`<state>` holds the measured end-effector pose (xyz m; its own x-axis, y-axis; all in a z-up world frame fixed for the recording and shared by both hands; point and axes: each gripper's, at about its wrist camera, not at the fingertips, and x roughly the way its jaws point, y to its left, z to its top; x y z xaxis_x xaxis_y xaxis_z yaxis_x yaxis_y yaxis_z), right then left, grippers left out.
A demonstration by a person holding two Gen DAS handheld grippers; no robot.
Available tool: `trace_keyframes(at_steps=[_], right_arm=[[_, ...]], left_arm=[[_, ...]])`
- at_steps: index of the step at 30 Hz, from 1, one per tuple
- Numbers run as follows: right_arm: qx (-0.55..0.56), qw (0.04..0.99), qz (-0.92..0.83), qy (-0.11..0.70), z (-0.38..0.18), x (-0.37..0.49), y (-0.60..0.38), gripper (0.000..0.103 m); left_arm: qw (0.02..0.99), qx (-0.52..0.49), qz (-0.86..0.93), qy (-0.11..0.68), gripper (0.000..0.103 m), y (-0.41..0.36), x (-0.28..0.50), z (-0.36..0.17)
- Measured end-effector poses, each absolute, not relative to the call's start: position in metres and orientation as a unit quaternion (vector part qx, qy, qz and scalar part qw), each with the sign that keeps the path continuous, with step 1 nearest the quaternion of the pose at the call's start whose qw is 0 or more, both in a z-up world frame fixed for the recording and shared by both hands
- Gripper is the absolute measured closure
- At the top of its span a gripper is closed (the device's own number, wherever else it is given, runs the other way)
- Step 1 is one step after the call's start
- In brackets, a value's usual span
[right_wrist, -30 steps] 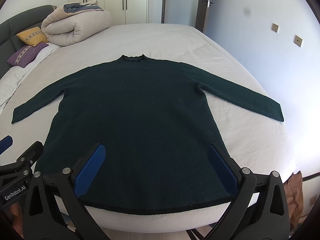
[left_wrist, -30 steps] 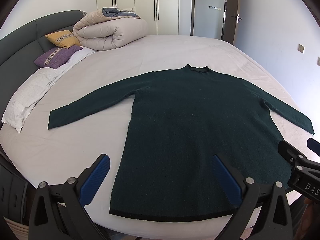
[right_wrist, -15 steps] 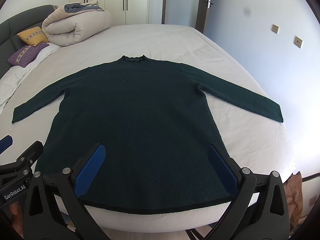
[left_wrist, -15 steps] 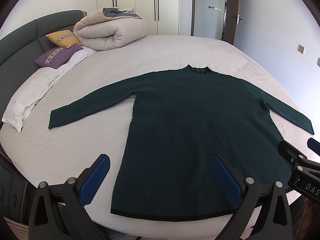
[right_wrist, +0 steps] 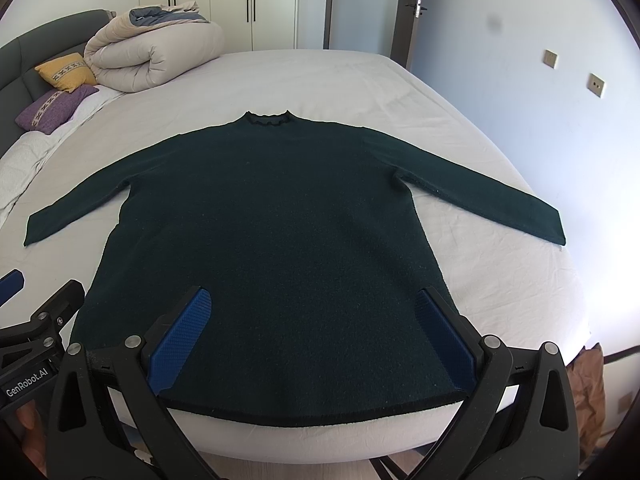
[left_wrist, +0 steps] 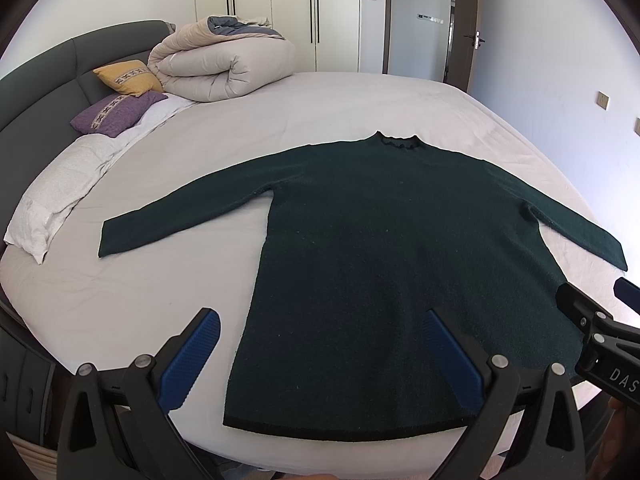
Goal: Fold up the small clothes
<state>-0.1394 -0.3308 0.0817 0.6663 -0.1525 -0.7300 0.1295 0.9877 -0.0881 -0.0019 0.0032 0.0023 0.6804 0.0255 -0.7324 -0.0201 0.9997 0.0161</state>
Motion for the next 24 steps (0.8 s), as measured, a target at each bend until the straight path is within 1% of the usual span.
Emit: trace_keyframes(at_steps=[24], right_arm=[[-0.013, 0.911, -0.076, 0.405, 0.0748, -0.1383, -0.3306, 0.000]], left_arm=[[0.916, -0.001, 0.013, 0.401, 0.000, 0.0054, -0.0015, -0.0005]])
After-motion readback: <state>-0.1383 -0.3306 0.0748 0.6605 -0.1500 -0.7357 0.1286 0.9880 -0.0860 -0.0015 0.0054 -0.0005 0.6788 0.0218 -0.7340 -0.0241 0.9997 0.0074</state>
